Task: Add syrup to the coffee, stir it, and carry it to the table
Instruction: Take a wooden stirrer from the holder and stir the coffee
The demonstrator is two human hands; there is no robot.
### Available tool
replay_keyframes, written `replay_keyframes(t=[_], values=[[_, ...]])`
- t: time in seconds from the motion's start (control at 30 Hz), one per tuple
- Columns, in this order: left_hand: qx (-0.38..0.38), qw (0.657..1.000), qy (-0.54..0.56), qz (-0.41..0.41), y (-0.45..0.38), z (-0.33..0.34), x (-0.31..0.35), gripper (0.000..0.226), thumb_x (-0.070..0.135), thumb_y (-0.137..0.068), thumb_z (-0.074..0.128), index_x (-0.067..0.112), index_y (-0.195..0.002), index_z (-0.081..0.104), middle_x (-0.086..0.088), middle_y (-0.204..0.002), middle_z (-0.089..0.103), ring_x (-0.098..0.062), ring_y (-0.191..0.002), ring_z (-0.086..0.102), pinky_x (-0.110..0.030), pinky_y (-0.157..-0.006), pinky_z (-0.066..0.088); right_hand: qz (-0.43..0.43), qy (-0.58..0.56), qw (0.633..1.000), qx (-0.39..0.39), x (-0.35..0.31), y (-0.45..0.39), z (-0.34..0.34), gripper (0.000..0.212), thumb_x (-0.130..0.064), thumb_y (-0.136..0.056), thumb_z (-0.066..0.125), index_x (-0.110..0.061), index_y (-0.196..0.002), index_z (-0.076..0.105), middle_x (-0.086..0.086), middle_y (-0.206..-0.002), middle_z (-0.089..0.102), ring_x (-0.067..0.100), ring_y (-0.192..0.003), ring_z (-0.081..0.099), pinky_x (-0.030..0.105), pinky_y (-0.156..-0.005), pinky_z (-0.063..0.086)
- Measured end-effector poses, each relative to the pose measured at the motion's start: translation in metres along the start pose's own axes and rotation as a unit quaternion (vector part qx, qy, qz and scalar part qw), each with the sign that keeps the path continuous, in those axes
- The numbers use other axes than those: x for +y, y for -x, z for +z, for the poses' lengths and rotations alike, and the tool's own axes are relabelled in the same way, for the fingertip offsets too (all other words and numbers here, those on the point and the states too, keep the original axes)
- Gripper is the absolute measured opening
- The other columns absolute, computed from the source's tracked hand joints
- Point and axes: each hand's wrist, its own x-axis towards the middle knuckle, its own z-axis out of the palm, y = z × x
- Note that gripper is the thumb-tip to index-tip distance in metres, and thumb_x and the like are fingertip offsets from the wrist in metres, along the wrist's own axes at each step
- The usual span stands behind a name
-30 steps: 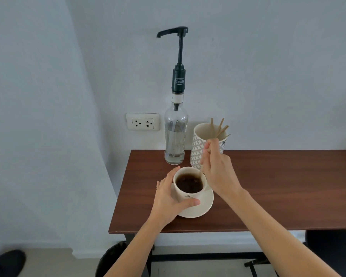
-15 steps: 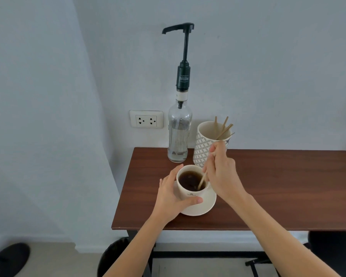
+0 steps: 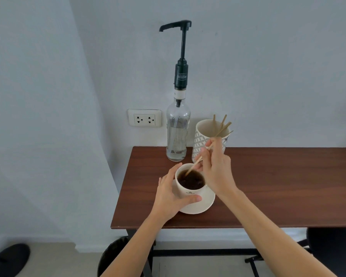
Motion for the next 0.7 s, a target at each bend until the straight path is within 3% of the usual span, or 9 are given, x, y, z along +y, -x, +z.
replay_keyframes(t=[0.07, 0.13, 0.27, 0.37, 0.43, 0.57, 0.7], values=[[-0.003, 1.0, -0.004, -0.001, 0.0, 0.0, 0.0, 0.088, 0.058, -0.054, 0.086, 0.073, -0.121, 0.031, 0.036, -0.129, 0.052, 0.019, -0.123, 0.04, -0.058, -0.118, 0.026, -0.01, 0.052, 0.999, 0.003, 0.009, -0.003, -0.006, 0.007, -0.01, -0.105, 0.037, -0.016, -0.107, 0.037, 0.016, -0.067, 0.063, 0.027, -0.052, 0.061, 0.041, -0.054, 0.057], [-0.003, 1.0, -0.007, -0.008, 0.0, 0.001, 0.0, 0.089, 0.059, -0.054, 0.087, 0.074, -0.121, 0.03, 0.035, -0.131, 0.051, 0.016, -0.124, 0.04, -0.058, -0.118, 0.026, 0.001, 0.084, 0.996, -0.009, 0.013, 0.0, -0.013, 0.009, -0.01, -0.104, 0.036, -0.018, -0.108, 0.036, 0.016, -0.063, 0.061, 0.029, -0.048, 0.059, 0.048, -0.049, 0.054], [-0.002, 1.0, 0.003, -0.008, -0.001, 0.001, -0.003, 0.09, 0.059, -0.054, 0.087, 0.065, -0.127, 0.035, 0.034, -0.131, 0.054, 0.008, -0.129, 0.044, -0.059, -0.117, 0.026, 0.026, -0.005, 0.999, -0.025, 0.001, 0.003, -0.003, 0.013, -0.007, -0.105, 0.038, -0.018, -0.099, 0.035, 0.017, -0.07, 0.069, 0.021, -0.052, 0.067, 0.023, -0.052, 0.056], [-0.007, 1.0, -0.001, -0.007, -0.001, 0.001, -0.003, 0.089, 0.058, -0.055, 0.087, 0.071, -0.123, 0.032, 0.044, -0.126, 0.049, 0.024, -0.123, 0.036, -0.059, -0.117, 0.026, 0.007, 0.025, 1.0, -0.003, 0.007, -0.003, -0.002, 0.01, -0.01, -0.105, 0.036, -0.019, -0.1, 0.035, 0.014, -0.07, 0.065, 0.027, -0.056, 0.065, 0.04, -0.058, 0.058], [-0.008, 1.0, -0.003, -0.009, 0.0, 0.001, -0.002, 0.089, 0.059, -0.055, 0.087, 0.073, -0.122, 0.03, 0.044, -0.126, 0.048, 0.029, -0.12, 0.032, -0.059, -0.118, 0.026, 0.021, 0.048, 0.999, -0.012, 0.011, -0.002, -0.009, 0.01, -0.009, -0.105, 0.036, -0.019, -0.103, 0.034, 0.019, -0.067, 0.062, 0.034, -0.052, 0.061, 0.049, -0.053, 0.056], [-0.007, 1.0, -0.004, -0.007, 0.0, 0.001, -0.003, 0.09, 0.058, -0.054, 0.088, 0.074, -0.121, 0.031, 0.041, -0.128, 0.05, 0.02, -0.123, 0.039, -0.057, -0.117, 0.028, 0.043, -0.01, 0.999, -0.029, 0.004, 0.001, -0.008, 0.013, -0.007, -0.105, 0.038, -0.018, -0.099, 0.035, 0.017, -0.072, 0.069, 0.025, -0.055, 0.069, 0.033, -0.054, 0.061], [-0.008, 1.0, 0.003, -0.006, 0.0, 0.0, -0.002, 0.089, 0.057, -0.054, 0.088, 0.076, -0.12, 0.031, 0.045, -0.128, 0.046, 0.023, -0.122, 0.037, -0.058, -0.117, 0.029, 0.032, 0.008, 0.999, -0.011, 0.008, -0.007, -0.012, 0.012, -0.007, -0.105, 0.036, -0.018, -0.1, 0.034, 0.016, -0.071, 0.066, 0.028, -0.054, 0.067, 0.041, -0.055, 0.06]])
